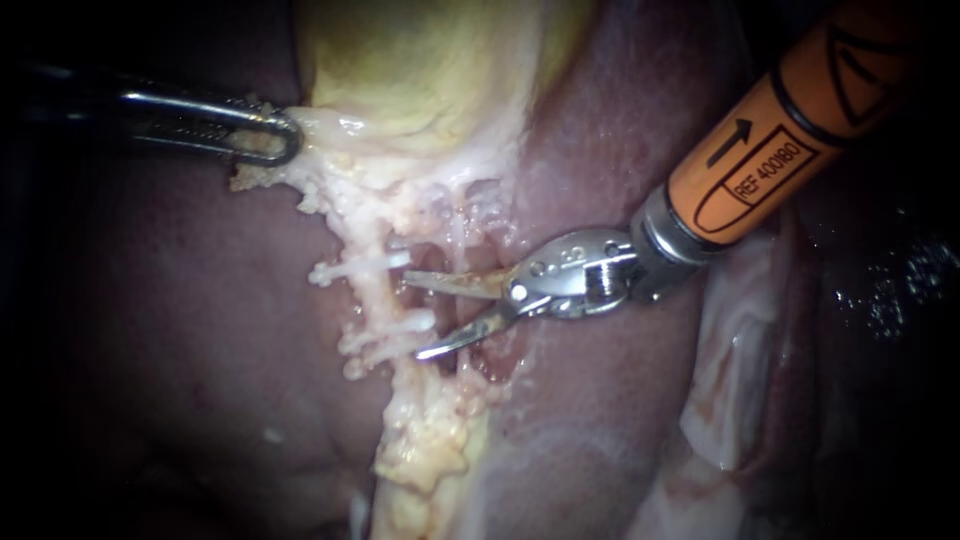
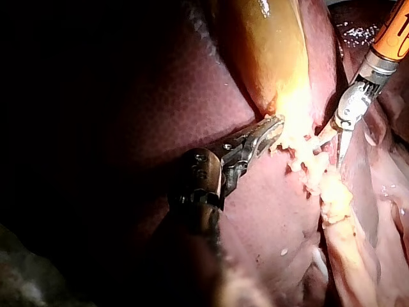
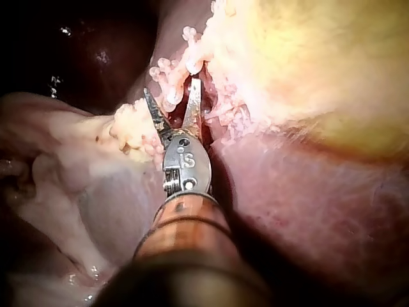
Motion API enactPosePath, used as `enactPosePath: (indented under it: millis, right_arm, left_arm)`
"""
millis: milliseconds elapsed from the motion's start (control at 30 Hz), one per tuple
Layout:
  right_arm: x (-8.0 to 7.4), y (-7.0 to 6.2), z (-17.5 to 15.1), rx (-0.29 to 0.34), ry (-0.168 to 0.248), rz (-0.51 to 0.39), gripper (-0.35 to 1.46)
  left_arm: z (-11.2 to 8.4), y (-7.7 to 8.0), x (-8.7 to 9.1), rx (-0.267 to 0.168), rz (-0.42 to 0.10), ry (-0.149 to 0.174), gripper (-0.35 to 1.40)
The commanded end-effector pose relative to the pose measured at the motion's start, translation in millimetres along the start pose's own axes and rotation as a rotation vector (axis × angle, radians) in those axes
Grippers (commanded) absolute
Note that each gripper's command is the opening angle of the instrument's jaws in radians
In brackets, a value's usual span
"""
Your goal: Go to the cutting position left tube
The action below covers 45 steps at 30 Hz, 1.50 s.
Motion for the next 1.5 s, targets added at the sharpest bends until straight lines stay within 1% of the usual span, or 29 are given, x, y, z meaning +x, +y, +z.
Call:
enactPosePath:
  millis: [33, 133, 200, 300, 400, 633, 733, 900, 1167, 1300, 1400, 1500]
  right_arm:
    - [0.1, 0.1, 0.3, -0.003, 0.007, -0.001, 1.38]
    - [0.7, 0.3, 1.4, -0.006, 0.019, 0.009, 1.38]
    - [1.0, 0.5, 2.1, -0.007, 0.034, 0.024, 1.38]
    - [1.4, 0.8, 3.0, 0.002, 0.047, 0.034, 1.36]
    - [1.7, 1.1, 3.7, 0.019, 0.083, 0.058, 1.33]
    - [3.0, 1.2, 5.5, 0.039, 0.137, 0.098, 1.31]
    - [3.5, 1.3, 6.3, 0.038, 0.152, 0.109, 1.31]
    - [4.0, 1.4, 7.3, 0.034, 0.164, 0.143, 1.31]
    - [3.6, 1.7, 8.9, 0.012, 0.168, 0.181, 1.31]
    - [3.6, 1.7, 9.2, 0.013, 0.186, 0.191, 1.31]
    - [3.9, 1.5, 9.3, 0.016, 0.201, 0.213, 1.35]
    - [4.3, 0.9, 9.4, 0.021, 0.207, 0.218, 1.38]
  left_arm:
    - [0.0, 0.0, 0.0, -0.001, 0.0, 0.0, -0.35]
    - [0.1, 0.0, 0.0, 0.0, 0.0, 0.0, -0.35]
    - [0.1, 0.0, 0.0, 0.0, 0.0, 0.0, -0.35]
    - [0.1, 0.0, 0.0, 0.0, 0.0, 0.0, -0.35]
    - [0.1, 0.0, 0.0, 0.0, 0.0, 0.0, -0.35]
    - [0.2, 0.0, 0.1, 0.0, 0.0, 0.0, -0.35]
    - [0.2, -0.2, 0.1, 0.003, 0.0, 0.001, -0.35]
    - [0.2, -0.2, 0.1, 0.003, 0.0, 0.001, -0.35]
    - [0.2, -0.2, 0.1, 0.003, 0.0, 0.002, -0.35]
    - [0.3, -0.2, 0.1, 0.003, 0.0, 0.002, -0.35]
    - [0.3, -0.2, 0.1, 0.003, 0.0, 0.002, -0.35]
    - [0.3, -0.2, 0.1, 0.003, 0.0, 0.002, -0.35]
